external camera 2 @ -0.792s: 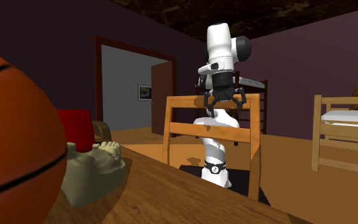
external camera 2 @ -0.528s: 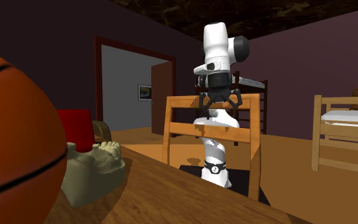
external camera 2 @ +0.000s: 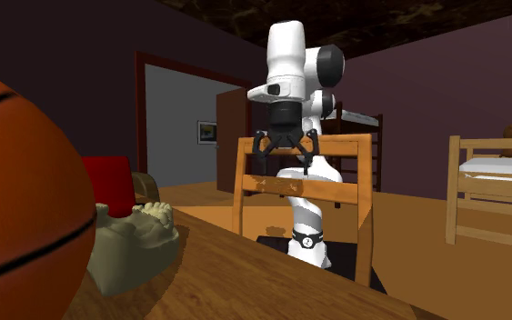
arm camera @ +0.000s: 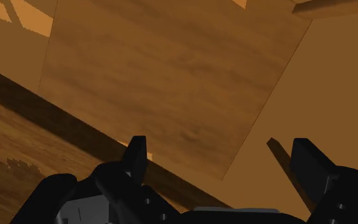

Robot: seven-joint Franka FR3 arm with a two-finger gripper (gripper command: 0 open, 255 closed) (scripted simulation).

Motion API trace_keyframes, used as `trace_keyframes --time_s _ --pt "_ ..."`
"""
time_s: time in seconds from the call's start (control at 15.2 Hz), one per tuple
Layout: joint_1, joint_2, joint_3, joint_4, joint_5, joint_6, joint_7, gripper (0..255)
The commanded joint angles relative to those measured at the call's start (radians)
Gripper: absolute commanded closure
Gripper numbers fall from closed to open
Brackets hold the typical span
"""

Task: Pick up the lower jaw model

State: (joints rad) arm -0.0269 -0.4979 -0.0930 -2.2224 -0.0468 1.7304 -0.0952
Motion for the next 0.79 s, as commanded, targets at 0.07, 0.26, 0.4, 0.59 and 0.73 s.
trace_keyframes --time_s 0.07,0.26,0.4,0.59,0.73 --pt "-0.007 0.101 -0.024 0.064 -0.034 0.047 -0.054 0" --pt "-0.015 0.198 -0.045 0.146 -0.06 0.073 -0.106 0" --pt "-0.019 0.265 -0.058 0.207 -0.074 0.087 -0.14 0" --pt "-0.027 0.366 -0.075 0.308 -0.09 0.103 -0.19 0" --pt "-0.033 0.435 -0.085 0.382 -0.098 0.108 -0.224 0"
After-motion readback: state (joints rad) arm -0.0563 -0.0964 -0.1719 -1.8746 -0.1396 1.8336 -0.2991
